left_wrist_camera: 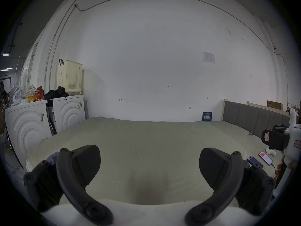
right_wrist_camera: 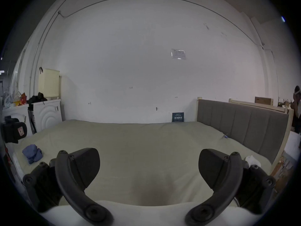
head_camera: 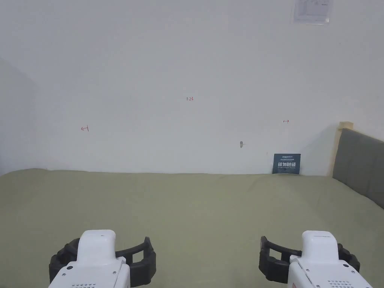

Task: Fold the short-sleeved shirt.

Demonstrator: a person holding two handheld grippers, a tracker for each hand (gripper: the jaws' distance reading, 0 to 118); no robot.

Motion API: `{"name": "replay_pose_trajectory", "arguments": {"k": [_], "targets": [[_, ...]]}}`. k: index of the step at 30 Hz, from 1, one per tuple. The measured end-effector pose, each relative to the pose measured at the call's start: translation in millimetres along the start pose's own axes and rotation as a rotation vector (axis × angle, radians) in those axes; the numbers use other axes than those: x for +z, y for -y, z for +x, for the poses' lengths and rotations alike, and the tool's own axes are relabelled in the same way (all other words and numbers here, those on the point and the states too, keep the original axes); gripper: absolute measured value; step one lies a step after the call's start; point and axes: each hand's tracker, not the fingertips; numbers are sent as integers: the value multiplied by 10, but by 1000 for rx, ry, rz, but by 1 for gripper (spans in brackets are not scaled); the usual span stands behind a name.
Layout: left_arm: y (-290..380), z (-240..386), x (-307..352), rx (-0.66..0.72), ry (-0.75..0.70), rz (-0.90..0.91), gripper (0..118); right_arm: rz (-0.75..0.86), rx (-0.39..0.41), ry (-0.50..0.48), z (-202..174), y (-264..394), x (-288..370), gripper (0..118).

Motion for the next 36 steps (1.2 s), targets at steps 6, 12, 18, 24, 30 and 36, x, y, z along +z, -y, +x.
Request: {"name": "replay_pose_trajectory", "arguments": {"k": [6, 12, 18, 24, 30, 36], "targets": [[-23, 13, -18, -10, 1, 2, 118, 4, -43, -29, 18, -19, 22, 118], [-90, 13, -14, -5, 8, 11, 118, 1, -2, -4, -26, -52, 4, 118], [-140, -2, -16, 7, 8, 12, 118, 31, 38, -16, -82, -78, 27, 118], [-141, -68, -19, 1, -3, 7, 118, 31, -31, -33, -34, -113, 39, 118], [-152, -70, -13, 10, -1, 9, 118, 25, -94, -41, 31, -133, 39, 118], [-164, -43, -27, 18, 14, 2, 118, -38, -103, -39, 68, -154, -25, 118]]}}
